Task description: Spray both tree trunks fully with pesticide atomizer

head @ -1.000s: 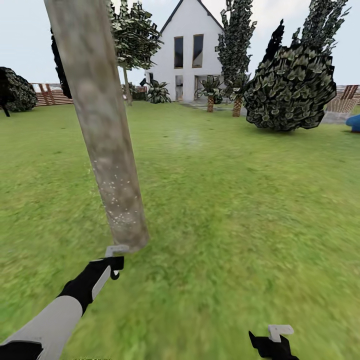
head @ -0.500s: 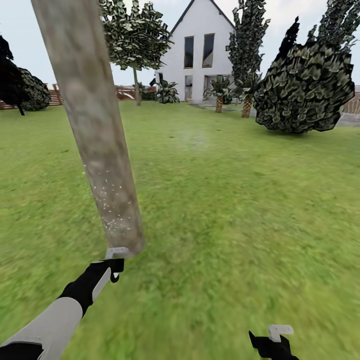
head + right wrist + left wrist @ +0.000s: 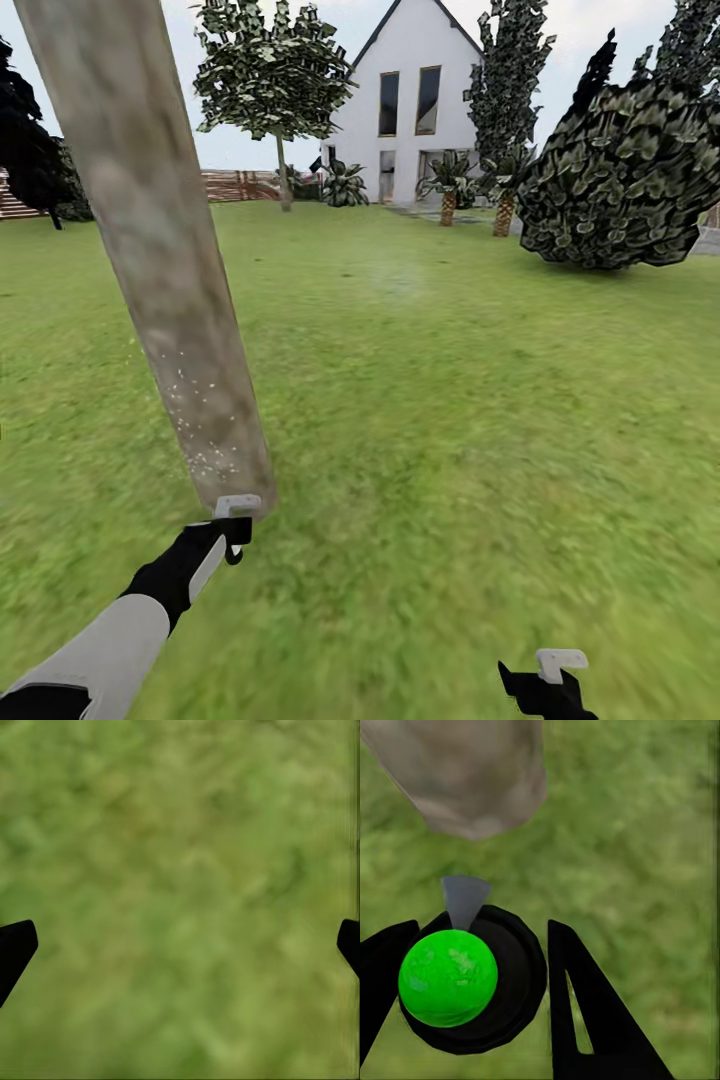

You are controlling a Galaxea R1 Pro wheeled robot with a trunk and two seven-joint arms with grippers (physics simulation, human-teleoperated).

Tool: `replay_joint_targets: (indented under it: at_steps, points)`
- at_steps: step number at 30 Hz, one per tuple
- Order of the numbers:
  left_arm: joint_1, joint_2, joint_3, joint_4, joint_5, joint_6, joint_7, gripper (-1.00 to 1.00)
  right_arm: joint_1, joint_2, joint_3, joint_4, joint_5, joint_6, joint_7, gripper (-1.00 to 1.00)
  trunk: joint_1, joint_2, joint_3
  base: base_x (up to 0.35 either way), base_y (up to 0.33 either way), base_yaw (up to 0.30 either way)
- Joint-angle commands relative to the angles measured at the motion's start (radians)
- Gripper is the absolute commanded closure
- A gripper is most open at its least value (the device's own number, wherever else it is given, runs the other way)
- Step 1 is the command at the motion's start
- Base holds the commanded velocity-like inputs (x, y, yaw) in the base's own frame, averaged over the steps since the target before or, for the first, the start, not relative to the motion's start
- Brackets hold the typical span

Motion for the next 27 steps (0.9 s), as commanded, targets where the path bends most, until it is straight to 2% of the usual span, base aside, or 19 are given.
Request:
replay_joint_targets:
  at_steps: [1, 21, 27]
  points:
    - [0.0, 0.0, 0.0, 0.0, -0.001, 0.0, 0.0, 1.0, 0.0, 0.001, 0.0, 0.0, 0.0, 0.0, 0.0, -1.0, 0.0, 0.0, 0.0, 0.09, -0.269, 0.188]
    - [0.0, -0.001, 0.0, 0.002, -0.001, 0.0, 0.002, 1.0, 0.0, 0.002, 0.0, 0.001, 0.002, 0.0, 0.0, -1.0, 0.0, 0.0, 0.0, 0.09, -0.269, 0.274]
    - [0.0, 0.0, 0.0, 0.002, -0.001, 0.0, 0.002, 1.0, 0.0, 0.002, 0.0, 0.002, 0.002, 0.001, 0.002, -1.0, 0.0, 0.0, 0.0, 0.09, -0.269, 0.043]
